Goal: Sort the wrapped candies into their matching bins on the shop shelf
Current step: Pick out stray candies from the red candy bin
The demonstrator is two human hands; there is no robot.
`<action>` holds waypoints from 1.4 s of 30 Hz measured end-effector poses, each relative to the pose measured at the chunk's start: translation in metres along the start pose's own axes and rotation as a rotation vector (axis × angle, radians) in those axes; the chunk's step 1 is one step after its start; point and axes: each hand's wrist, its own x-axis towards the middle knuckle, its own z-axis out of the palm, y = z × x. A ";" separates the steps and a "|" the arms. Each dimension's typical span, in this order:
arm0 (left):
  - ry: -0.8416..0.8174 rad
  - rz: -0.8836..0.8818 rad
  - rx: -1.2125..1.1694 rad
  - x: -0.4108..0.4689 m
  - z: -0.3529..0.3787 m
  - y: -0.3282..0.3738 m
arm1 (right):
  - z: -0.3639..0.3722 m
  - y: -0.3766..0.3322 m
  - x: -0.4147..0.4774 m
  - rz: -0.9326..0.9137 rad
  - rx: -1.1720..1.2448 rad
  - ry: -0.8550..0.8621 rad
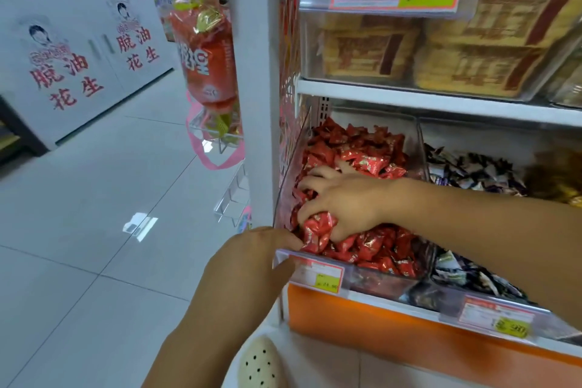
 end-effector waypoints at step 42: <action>0.119 0.041 -0.356 0.057 0.035 0.022 | -0.026 0.022 -0.029 0.362 0.697 0.214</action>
